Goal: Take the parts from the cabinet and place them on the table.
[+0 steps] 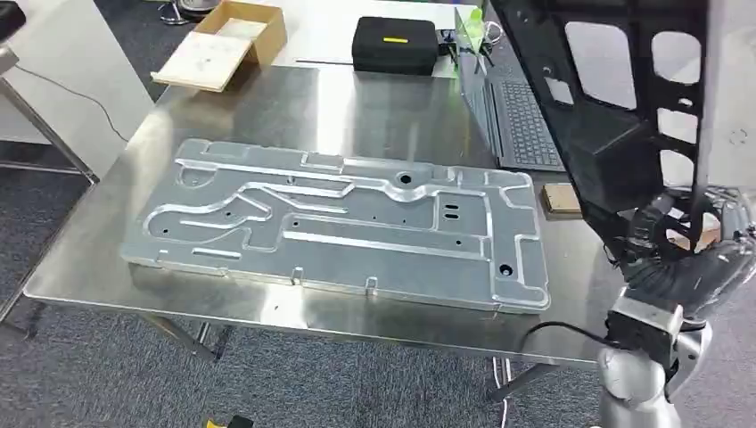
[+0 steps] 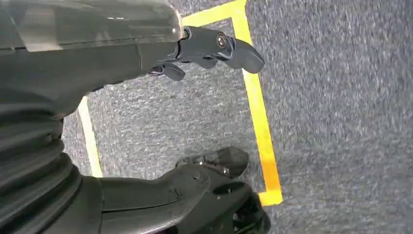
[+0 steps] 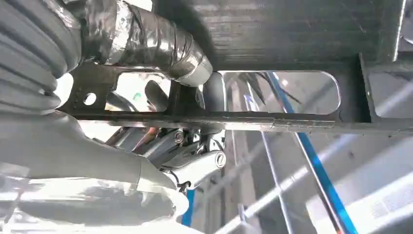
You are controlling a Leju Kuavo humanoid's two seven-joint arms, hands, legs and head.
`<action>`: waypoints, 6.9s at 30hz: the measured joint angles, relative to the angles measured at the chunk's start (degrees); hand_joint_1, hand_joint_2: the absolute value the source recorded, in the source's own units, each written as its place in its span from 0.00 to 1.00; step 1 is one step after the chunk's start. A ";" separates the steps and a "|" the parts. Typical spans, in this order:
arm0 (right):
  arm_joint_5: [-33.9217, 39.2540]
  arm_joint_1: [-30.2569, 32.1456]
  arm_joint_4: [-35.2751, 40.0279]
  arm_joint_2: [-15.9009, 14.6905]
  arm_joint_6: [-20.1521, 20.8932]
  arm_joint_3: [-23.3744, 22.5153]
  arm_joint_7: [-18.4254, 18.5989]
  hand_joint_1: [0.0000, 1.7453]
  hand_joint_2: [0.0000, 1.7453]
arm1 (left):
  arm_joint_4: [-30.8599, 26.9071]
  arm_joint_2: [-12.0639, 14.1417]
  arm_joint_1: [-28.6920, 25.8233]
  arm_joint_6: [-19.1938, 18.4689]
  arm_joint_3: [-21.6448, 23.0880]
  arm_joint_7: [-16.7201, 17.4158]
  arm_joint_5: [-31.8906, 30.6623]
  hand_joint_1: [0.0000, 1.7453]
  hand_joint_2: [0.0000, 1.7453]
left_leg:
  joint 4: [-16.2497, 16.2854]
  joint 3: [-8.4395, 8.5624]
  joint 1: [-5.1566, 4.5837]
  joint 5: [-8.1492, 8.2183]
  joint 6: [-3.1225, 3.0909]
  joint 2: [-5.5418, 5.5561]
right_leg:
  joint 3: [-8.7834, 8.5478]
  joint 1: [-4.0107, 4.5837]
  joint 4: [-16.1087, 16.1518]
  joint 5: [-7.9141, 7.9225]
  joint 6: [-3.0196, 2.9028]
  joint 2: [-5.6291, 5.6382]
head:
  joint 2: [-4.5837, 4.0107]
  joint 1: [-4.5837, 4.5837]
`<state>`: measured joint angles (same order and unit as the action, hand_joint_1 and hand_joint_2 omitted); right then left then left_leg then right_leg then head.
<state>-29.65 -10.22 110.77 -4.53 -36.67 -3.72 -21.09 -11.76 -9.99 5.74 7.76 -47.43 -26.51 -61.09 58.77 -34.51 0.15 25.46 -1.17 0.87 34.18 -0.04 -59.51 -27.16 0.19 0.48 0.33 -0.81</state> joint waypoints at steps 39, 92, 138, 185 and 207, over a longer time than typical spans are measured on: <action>-22.26 -25.35 -39.80 -19.62 17.70 13.53 7.21 1.00 1.00 | 0.00 -2.34 2.23 -1.95 1.64 -1.62 -2.40 0.00 1.00 | 16.83 -7.98 -0.24 6.85 0.00 -0.48 | 1.44 -0.43 -0.86 0.61 -0.74 -0.48 | 0.00 -0.02; -18.76 -34.52 -44.28 -6.83 18.90 29.99 5.57 0.00 1.00 | 0.00 -2.84 3.24 -2.43 6.12 0.85 -5.03 0.00 0.00 | 0.41 -0.36 -0.49 -0.01 -0.39 -0.45 | 2.22 -0.23 -0.81 1.54 0.05 -0.35 | 0.00 -0.09; 15.69 -41.89 -66.79 -4.71 36.97 21.33 6.81 0.00 0.00 | 0.00 -2.08 2.77 -3.39 6.19 1.16 -2.91 0.00 0.00 | 0.44 -0.21 -0.12 0.16 -0.06 -0.41 | 1.84 -0.57 0.27 2.39 0.54 -0.10 | 0.00 -0.07; -11.85 -23.18 -28.23 -1.26 12.93 26.64 3.10 0.00 0.00 | 0.00 -2.49 2.70 -2.71 7.32 3.43 -2.47 0.00 0.00 | -0.16 -0.54 0.18 -0.75 -0.17 5.95 | 0.62 -0.64 -0.20 0.84 0.37 3.22 | 0.00 0.02; -12.27 -24.23 -26.18 -0.98 12.98 27.32 3.25 0.00 0.00 | 0.00 -2.51 2.86 -2.49 7.45 4.31 -2.75 0.00 0.00 | -0.79 -0.24 0.14 -1.18 -1.38 0.38 | 6.21 -0.81 -15.55 -8.55 1.27 -0.72 | 0.00 0.33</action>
<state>-41.92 -34.45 84.59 -5.51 -23.69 23.61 -17.84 -11.76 -12.50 8.60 5.27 -39.98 -22.21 -63.84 57.97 -34.76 0.29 24.28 -2.55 1.25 40.39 -0.85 -75.06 -35.71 1.46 -0.24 0.33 -0.48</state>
